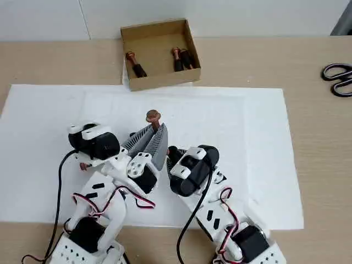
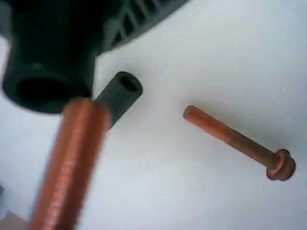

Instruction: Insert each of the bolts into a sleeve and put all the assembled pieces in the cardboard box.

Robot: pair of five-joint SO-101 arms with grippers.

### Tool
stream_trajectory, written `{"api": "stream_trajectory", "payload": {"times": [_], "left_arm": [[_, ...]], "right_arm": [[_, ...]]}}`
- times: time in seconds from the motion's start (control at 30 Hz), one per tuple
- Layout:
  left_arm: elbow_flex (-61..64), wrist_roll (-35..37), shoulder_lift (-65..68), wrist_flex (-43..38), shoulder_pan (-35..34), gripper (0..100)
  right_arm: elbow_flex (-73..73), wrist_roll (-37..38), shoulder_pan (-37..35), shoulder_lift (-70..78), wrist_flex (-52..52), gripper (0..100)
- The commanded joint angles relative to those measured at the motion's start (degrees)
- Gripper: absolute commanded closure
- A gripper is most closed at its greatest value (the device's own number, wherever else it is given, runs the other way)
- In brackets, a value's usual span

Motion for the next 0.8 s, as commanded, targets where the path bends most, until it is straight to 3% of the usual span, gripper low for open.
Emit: {"api": "stream_trajectory", "payload": {"times": [0.0, 0.37, 0.77], "left_arm": [[-0.48, 1.49, -0.44, -1.67, 0.26, 99], [0.4, 1.76, -0.44, -1.76, 0.26, 99], [0.48, 1.85, -0.53, 0.79, 0.7, 99]], "right_arm": [[-2.73, -0.7, 0.13, -0.84, -1.8, 99.5], [-2.46, -0.44, -4.62, -0.48, -4.7, 99.5], [-2.55, 1.23, -1.63, -0.57, -4.79, 99.5]]}}
